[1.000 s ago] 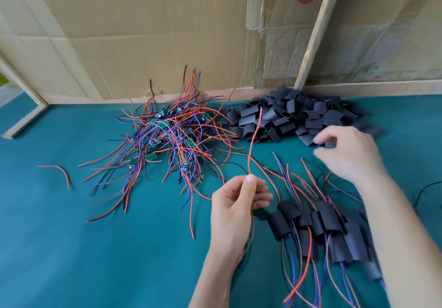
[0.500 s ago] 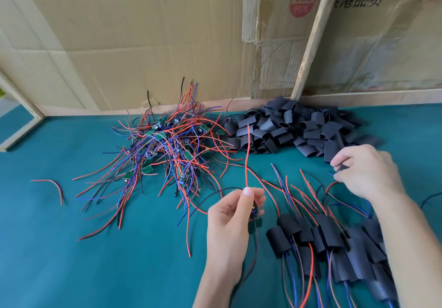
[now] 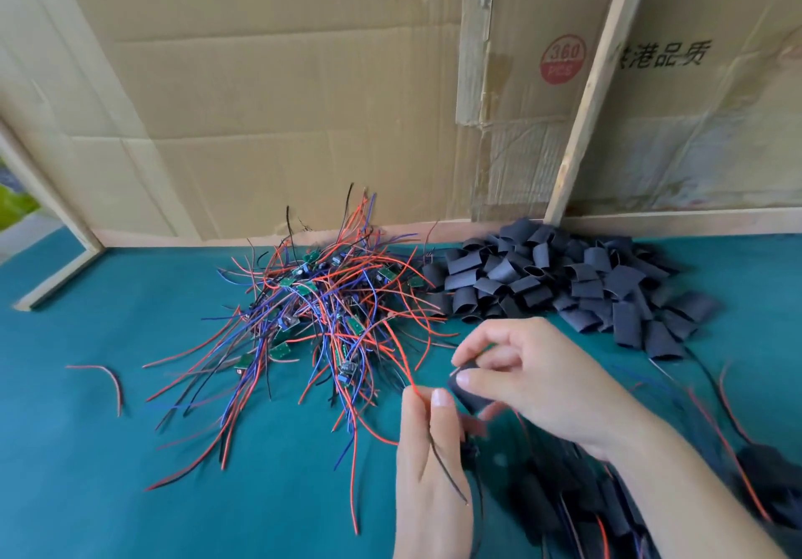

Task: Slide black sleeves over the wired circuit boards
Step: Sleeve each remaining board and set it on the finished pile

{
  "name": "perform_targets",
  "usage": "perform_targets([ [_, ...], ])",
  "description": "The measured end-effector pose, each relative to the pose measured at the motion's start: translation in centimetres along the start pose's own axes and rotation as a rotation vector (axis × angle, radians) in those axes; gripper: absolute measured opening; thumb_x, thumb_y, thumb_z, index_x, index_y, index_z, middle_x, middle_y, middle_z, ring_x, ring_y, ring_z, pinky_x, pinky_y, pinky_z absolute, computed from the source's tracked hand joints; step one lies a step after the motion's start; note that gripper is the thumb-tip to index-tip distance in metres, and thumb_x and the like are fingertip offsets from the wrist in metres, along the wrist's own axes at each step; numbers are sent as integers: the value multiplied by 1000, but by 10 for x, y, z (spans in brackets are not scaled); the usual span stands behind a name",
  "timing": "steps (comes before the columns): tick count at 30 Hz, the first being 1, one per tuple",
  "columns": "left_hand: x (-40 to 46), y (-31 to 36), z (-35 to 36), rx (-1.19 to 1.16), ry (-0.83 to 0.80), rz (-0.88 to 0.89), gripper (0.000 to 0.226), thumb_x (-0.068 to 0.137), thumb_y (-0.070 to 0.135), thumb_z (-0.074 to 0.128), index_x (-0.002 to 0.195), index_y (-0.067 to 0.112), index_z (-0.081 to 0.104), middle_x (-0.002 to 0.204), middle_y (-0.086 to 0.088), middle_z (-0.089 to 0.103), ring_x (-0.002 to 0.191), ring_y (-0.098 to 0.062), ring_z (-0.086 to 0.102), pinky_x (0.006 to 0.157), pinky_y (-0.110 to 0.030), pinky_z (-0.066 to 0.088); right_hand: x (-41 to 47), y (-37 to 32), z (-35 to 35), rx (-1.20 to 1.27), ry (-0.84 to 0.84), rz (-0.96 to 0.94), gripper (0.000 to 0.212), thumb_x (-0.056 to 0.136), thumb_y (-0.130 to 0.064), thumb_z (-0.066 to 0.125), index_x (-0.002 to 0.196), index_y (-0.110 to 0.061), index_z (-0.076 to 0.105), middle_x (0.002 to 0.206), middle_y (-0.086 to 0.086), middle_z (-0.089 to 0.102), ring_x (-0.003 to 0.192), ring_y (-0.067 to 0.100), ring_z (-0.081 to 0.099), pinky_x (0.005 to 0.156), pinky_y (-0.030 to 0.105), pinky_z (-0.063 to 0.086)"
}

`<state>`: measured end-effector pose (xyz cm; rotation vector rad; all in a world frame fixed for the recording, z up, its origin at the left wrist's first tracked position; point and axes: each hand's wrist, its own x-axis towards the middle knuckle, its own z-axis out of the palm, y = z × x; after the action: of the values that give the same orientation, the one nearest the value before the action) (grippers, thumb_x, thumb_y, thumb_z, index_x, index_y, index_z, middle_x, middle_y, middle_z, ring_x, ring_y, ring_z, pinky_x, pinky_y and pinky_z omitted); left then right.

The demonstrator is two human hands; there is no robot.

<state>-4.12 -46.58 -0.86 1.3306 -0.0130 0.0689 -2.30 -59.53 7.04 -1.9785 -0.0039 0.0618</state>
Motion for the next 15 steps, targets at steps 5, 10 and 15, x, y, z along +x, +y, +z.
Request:
perform_targets([
  [5, 2, 3, 0, -75, 38, -24, 32, 87, 56, 57, 85, 31, 77, 73, -3, 75, 74, -33, 66, 84, -52, 51, -2, -12, 11, 40, -82, -54, 7, 84, -23, 64, 90, -27, 66, 78, 18, 74, 65, 26, 63, 80, 61, 57],
  [10, 8, 4, -5, -11, 8, -88, 43, 103, 28, 53, 68, 20, 77, 60, -17, 69, 55, -20, 56, 62, -33, 43, -5, -16, 17, 116, -141, -68, 8, 85, -26, 67, 84, -28, 59, 89, 10, 79, 74, 43, 69, 73, 60, 57],
  [15, 7, 4, -10, 41, -42, -110, 53, 107, 27, 40, 67, 14, 73, 53, -15, 64, 49, -16, 48, 46, -20, 35, -7, -12, 11, 132, -274, -40, 10, 85, -20, 69, 89, -26, 63, 102, 7, 78, 87, 28, 71, 92, 60, 57],
])
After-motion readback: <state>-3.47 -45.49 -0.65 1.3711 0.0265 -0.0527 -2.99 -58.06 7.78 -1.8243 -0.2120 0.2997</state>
